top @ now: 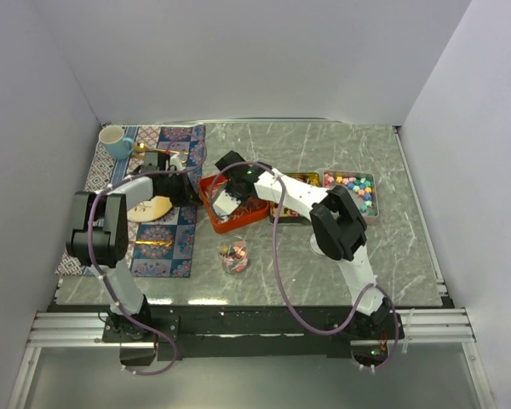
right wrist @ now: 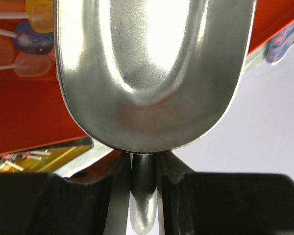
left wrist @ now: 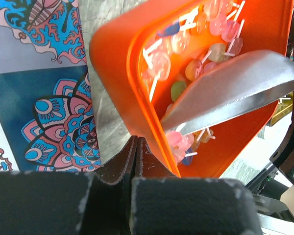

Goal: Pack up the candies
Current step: Scoop the fake candies from the storage box.

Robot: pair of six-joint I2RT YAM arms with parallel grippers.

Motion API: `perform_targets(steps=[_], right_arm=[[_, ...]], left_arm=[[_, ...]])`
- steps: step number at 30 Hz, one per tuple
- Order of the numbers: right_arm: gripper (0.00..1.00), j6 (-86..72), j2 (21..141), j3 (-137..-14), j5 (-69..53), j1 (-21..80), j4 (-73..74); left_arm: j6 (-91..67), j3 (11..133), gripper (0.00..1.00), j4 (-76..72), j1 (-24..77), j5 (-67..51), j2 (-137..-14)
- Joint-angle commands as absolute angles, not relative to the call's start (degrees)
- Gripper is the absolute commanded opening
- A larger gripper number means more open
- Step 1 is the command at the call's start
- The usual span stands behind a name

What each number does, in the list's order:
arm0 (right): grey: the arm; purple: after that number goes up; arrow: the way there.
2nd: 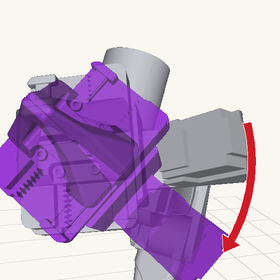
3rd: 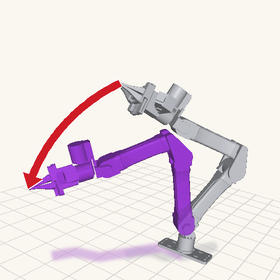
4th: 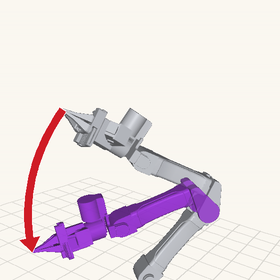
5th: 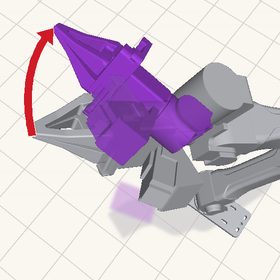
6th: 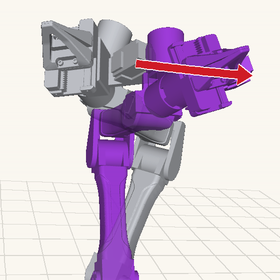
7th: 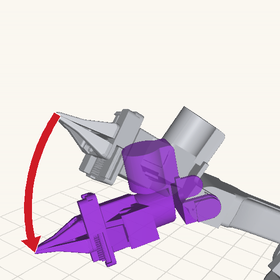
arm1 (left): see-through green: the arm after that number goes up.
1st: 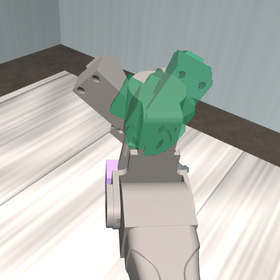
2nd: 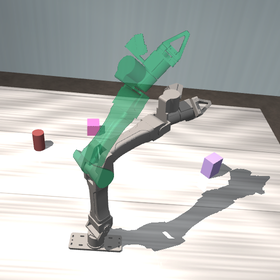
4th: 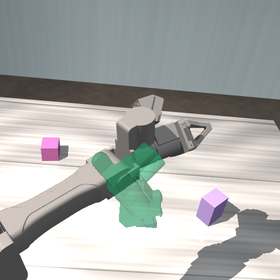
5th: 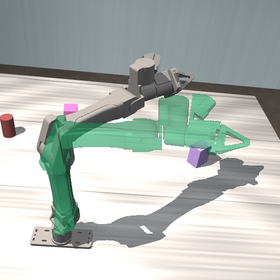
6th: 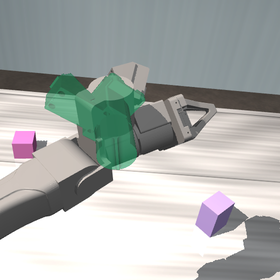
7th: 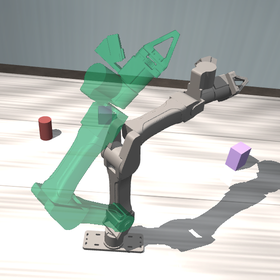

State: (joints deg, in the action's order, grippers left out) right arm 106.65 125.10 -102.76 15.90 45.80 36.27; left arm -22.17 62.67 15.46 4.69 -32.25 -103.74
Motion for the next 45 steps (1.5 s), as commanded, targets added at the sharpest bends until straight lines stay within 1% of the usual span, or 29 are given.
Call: perform_targets(steps=[1,2,3,4,6,11,13,14,18,25,32,38,41,42,43,45], right_arm=[[0.00,113.65,124.80,-98.08,8.70,45.53,43.78],[0.00,112.95,126.54,-98.87,9.05,45.88,44.81],[0.00,111.37,127.69,-102.18,9.40,45.88,46.74],[0.00,110.66,129.01,-104.57,8.19,45.79,51.89],[0.00,108.99,132.25,-110.97,6.51,45.27,57.71],[0.00,108.55,134.90,-115.65,2.12,44.38,66.43],[0.00,105.92,136.31,-118.56,0.27,44.03,67.93],[0.00,105.13,136.49,-119.43,-2.52,43.77,68.20],[0.00,100.13,135.97,-118.74,-6.49,42.81,66.71],[0.00,89.66,138.60,-124.45,-14.66,40.17,69.61],[0.00,80.52,136.15,-120.33,-18.10,36.39,62.50],[0.00,74.72,132.63,-117.34,-20.65,34.10,57.75],[0.00,72.87,129.56,-112.53,-20.48,33.14,53.80],[0.00,72.77,128.77,-111.20,-19.78,32.96,51.53],[0.00,72.69,127.28,-108.57,-18.56,33.13,50.46],[0.00,72.77,126.91,-107.67,-15.14,33.48,49.05]], left_arm=[[-21.54,65.91,0.01,15.03,4.66,-34.28,-105.02],[-21.19,66.44,0.01,15.29,4.66,-34.36,-105.38],[-21.18,67.32,0.01,15.55,4.66,-34.54,-105.73],[-21.01,67.85,0.01,15.82,4.66,-34.80,-106.43],[-21.27,69.34,0.01,16.34,4.66,-34.98,-107.22],[-20.66,70.84,0.01,17.14,4.57,-33.93,-108.46],[-20.74,70.93,0.01,17.23,4.40,-34.01,-108.46],[-20.74,70.93,0.01,17.23,4.39,-34.01,-108.46],[-20.57,70.40,0.01,17.05,4.04,-33.84,-108.11],[-19.25,70.93,0.01,18.02,3.52,-33.92,-107.58],[-17.58,71.89,0.01,19.07,2.46,-34.63,-108.11],[-15.30,75.67,0.01,22.06,0.88,-35.94,-107.75],[-13.45,77.07,0.01,24.33,0.09,-36.74,-107.75],[-12.93,77.78,0.01,25.22,-1.57,-36.74,-108.01],[-12.05,78.48,0.01,26.01,-1.93,-37.00,-108.19],[-10.73,80.59,0.01,28.47,-2.72,-37.00,-108.46]])
